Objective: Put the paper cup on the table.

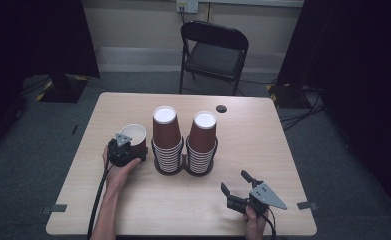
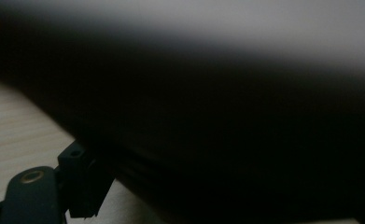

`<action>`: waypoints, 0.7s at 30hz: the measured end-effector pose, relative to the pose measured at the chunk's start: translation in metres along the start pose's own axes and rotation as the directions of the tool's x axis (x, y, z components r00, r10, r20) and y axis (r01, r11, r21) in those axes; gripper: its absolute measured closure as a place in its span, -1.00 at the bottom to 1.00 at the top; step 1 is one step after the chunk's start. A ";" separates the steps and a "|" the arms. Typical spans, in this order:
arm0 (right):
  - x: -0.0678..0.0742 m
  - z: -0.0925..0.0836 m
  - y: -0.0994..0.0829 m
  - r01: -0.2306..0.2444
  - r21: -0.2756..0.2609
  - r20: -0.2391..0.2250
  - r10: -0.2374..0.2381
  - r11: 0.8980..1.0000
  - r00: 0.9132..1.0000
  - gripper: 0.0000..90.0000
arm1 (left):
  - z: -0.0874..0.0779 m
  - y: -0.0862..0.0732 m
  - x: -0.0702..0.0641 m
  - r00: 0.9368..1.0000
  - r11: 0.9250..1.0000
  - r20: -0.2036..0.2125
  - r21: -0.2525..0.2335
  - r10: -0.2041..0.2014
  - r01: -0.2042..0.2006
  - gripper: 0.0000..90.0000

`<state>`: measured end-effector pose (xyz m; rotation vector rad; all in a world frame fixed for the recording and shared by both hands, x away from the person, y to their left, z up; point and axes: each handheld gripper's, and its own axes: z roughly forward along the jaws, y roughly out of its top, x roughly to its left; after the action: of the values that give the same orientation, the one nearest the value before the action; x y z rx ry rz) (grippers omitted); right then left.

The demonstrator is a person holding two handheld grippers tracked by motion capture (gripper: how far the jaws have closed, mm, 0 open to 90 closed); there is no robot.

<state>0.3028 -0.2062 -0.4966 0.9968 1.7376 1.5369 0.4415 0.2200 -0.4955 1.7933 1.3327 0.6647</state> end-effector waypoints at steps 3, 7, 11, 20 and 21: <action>0.000 0.000 0.000 0.001 0.000 0.000 -0.001 1.000 1.000 -0.70 | -0.002 -0.001 0.000 1.000 1.000 0.000 -0.013 0.008 -0.008 -0.65; 0.000 0.000 0.000 -0.001 -0.002 0.000 0.001 1.000 1.000 -0.70 | -0.005 -0.005 0.000 1.000 1.000 0.001 -0.020 0.011 -0.011 -0.65; 0.000 0.000 0.000 0.001 -0.001 0.001 -0.001 1.000 1.000 -0.70 | -0.012 -0.006 0.000 1.000 0.999 -0.006 -0.039 0.016 -0.016 -0.65; 0.000 0.000 0.000 0.000 -0.003 0.001 0.000 1.000 1.000 -0.70 | -0.023 -0.012 0.001 1.000 0.998 -0.013 -0.063 0.004 -0.005 -0.65; 0.000 0.000 0.000 0.000 -0.003 0.001 0.000 1.000 1.000 -0.70 | -0.023 -0.012 0.001 1.000 0.998 -0.013 -0.063 0.004 -0.005 -0.65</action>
<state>0.3025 -0.2062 -0.4966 0.9963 1.7342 1.5382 0.4176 0.2294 -0.4930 1.7446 1.3026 0.7144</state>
